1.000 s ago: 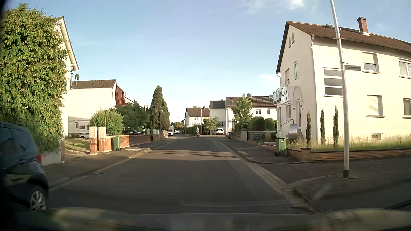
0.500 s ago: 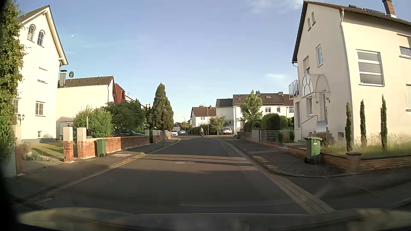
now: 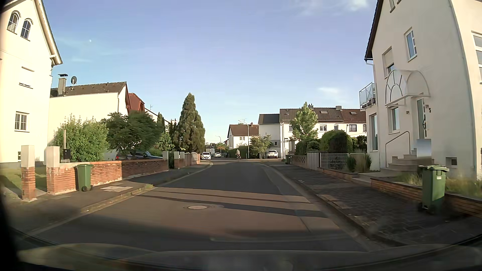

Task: Follow the waypoints while adhering to traffic rules and regulations

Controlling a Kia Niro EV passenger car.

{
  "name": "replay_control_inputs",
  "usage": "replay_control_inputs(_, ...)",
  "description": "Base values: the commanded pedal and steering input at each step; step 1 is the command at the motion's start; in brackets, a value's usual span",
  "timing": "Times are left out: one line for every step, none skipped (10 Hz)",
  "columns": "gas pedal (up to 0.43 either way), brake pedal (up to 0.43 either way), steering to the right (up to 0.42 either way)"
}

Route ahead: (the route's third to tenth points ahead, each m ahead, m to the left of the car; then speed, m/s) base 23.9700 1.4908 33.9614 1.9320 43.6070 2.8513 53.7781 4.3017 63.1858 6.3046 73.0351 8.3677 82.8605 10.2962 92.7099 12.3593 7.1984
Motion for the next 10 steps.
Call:
replay_control_inputs(0.008, 0.03, 0.006)
replay_control_inputs(0.008, 0.03, 0.005)
replay_control_inputs(0.008, 0.03, 0.004)
replay_control_inputs(0.008, 0.03, 0.004)
replay_control_inputs(0.008, 0.03, 0.004)
replay_control_inputs(0.008, 0.03, 0.003)
replay_control_inputs(0.008, 0.03, 0.001)
replay_control_inputs(0.008, 0.03, -0.002)
replay_control_inputs(0.008, 0.03, -0.004)
replay_control_inputs(0.008, 0.03, -0.009)
